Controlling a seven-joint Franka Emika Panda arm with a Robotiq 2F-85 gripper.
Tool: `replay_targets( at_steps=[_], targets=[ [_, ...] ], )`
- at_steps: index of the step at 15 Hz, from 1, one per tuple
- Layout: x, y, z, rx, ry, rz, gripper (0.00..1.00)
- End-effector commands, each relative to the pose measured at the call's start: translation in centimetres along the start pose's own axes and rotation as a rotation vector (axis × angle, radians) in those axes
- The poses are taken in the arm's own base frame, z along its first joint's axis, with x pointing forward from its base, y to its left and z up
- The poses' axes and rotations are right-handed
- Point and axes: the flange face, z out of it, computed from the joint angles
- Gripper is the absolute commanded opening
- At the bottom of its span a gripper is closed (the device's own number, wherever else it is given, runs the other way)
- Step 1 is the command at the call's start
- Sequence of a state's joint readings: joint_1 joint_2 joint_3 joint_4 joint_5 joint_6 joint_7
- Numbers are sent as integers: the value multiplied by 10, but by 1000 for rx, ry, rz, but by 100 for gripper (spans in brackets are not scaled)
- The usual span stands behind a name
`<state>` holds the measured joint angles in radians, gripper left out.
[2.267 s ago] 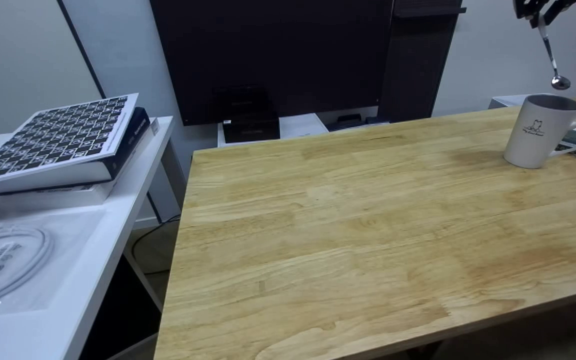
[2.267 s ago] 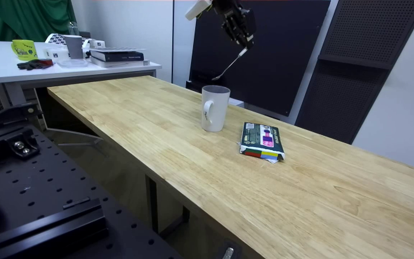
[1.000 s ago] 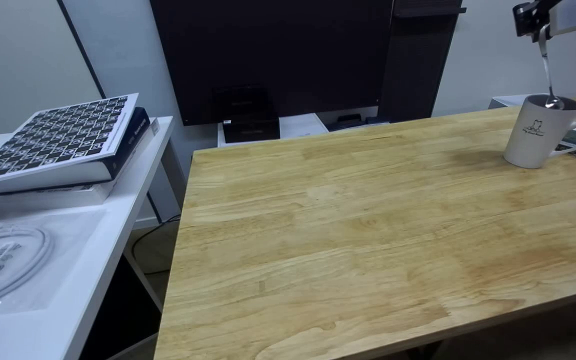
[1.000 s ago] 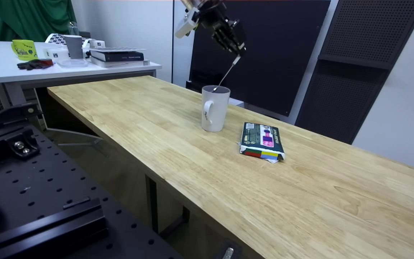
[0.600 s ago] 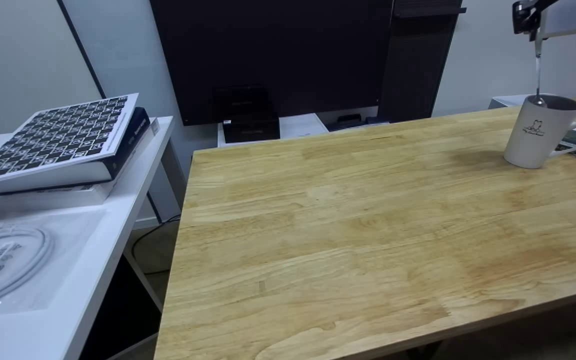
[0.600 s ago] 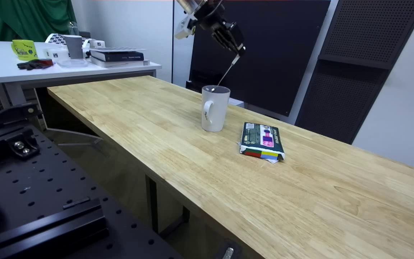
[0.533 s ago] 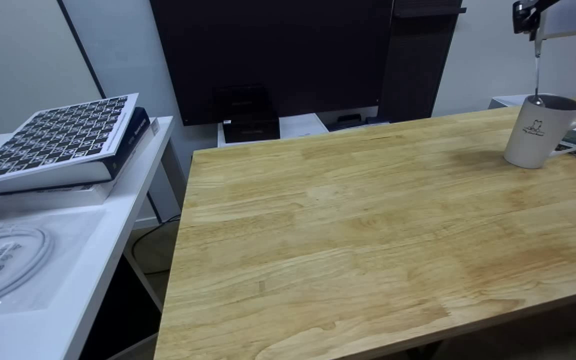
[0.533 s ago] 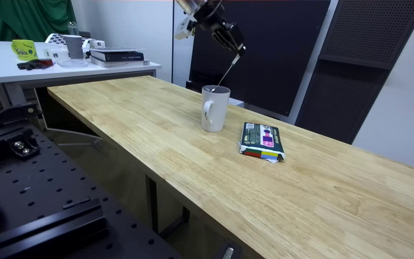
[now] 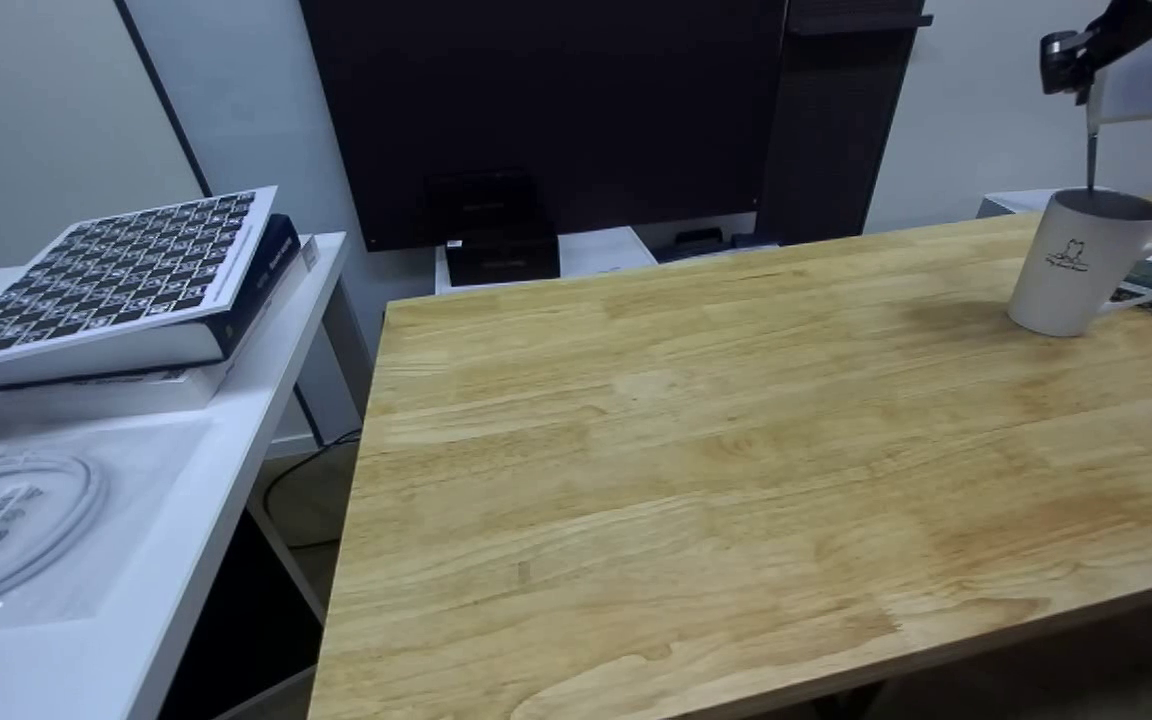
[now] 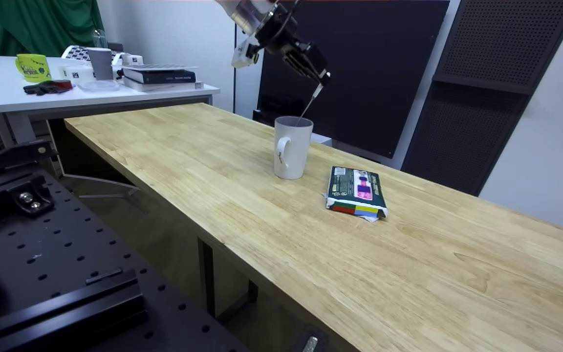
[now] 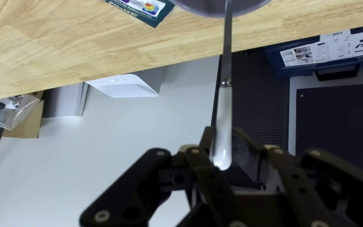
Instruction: Pick up the spoon and put it in the mug
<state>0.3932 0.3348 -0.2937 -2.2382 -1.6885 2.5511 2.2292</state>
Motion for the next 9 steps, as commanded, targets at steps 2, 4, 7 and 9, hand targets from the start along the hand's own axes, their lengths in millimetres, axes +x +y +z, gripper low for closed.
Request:
replay_targets(
  at_steps=[2, 4, 7, 9],
  targets=[
    [-21, 2, -5, -22, 3, 11, 5],
    [-25, 2, -3, -42, -17, -1, 46],
    [-14, 1, -1, -47, -55, 5, 59],
    [3, 0, -1, -49, -65, 12, 73]
  ],
)
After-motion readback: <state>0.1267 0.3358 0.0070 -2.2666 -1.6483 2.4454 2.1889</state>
